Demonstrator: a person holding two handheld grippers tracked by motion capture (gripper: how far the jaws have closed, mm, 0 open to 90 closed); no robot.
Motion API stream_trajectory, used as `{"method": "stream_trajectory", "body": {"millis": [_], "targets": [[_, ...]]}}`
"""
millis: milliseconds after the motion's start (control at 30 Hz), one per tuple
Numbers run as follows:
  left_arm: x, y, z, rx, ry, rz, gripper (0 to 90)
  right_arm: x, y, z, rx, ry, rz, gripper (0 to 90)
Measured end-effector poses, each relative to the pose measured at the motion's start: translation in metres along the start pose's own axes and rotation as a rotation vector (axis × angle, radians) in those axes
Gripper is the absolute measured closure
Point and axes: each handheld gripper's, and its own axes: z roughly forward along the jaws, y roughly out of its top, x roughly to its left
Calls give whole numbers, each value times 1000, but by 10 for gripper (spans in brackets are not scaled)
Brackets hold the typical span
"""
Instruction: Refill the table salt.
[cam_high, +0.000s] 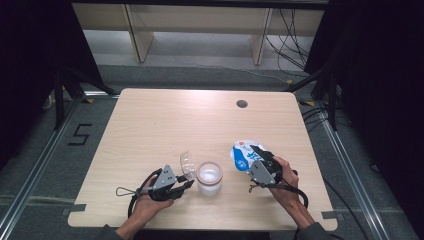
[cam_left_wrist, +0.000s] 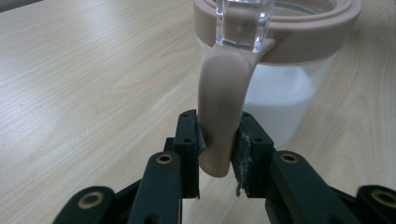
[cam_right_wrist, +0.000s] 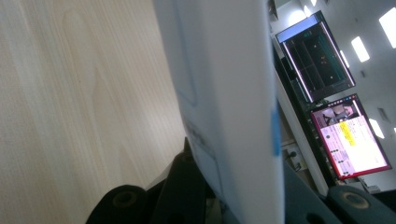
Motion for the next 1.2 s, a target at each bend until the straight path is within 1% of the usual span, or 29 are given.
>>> {"method": "stream_trajectory", "body": {"millis": [33, 67, 100, 133, 167, 200, 233, 300, 367, 400, 467, 500, 567, 600, 633, 667, 700, 733, 833, 867, 900, 1000, 1033, 1100, 1133, 1167, 1200], "targets": [[0, 0, 0, -6, -1, -6, 726, 0, -1, 1, -7, -4, 9, 876], [0, 0, -1, 3, 2, 1, 725, 0, -3, 1, -5, 0, 23, 876], [0, 0, -1, 3, 2, 1, 725, 0, -3, 1, -5, 0, 23, 876], [0, 0, 0, 2, 5, 1, 725, -2, -6, 2, 3, 16, 48, 876], [0, 0, 0, 1, -1, 2, 725, -1, -7, 3, -1, 17, 63, 876], [0, 0, -1, 4, 2, 1, 725, -1, -9, 4, -6, 35, 91, 876], [0, 0, -1, 3, 1, 1, 725, -2, -10, 4, 2, 24, 86, 876], [0, 0, -1, 3, 2, 1, 725, -3, -11, 5, 5, 38, 103, 877], [0, 0, -1, 3, 2, 1, 725, -3, -12, 5, 15, 41, 108, 877], [0, 0, -1, 3, 2, 1, 725, -2, -12, 6, 14, 51, 120, 878], [0, 0, -1, 3, 2, 1, 725, -1, -13, 7, 17, 56, 123, 880], [0, 0, -1, 3, 2, 1, 725, 0, -14, 10, 11, 79, 136, 881], [0, 0, -1, 3, 2, 1, 725, 0, -15, 9, 17, 70, 137, 881], [0, 0, 0, -7, -1, -7, 725, 1, -17, 11, 23, 79, 153, 882], [0, 0, 0, 2, 5, 0, 725, 2, -18, 12, 26, 97, 164, 882], [0, 0, 0, 3, 1, 1, 725, 2, -19, 13, 31, 92, 167, 882], [0, 0, 0, 3, 1, 1, 724, 2, -19, 14, 36, 93, 149, 884], [0, 0, 0, 2, 3, 1, 724, 3, -20, 14, 42, 87, 151, 884], [1, 0, -1, 2, 1, 1, 724, 2, -20, 14, 43, 96, 164, 884], [1, 0, -1, 3, 1, 2, 724, 3, -21, 15, 45, 111, 177, 885], [0, 0, 0, 3, 2, 1, 724, 2, -21, 15, 47, 100, 171, 885], [1, 0, -1, 4, 3, 4, 724, 2, -23, 16, 58, 106, 178, 880], [1, 0, -1, 4, 3, 4, 723, 2, -24, 17, 62, 119, 197, 872], [1, 0, -1, 4, 2, 2, 721, 3, -25, 17, 72, 121, 191, 867], [1, 0, -1, 3, 2, 1, 721, 2, -25, 17, 70, 109, 187, 865], [0, 0, 0, 2, 2, -11, 721, 2, -24, 15, 71, 115, 200, 862], [0, 0, -1, 3, 4, -8, 719, 1, -24, 15, 70, 112, 202, 860]]}}
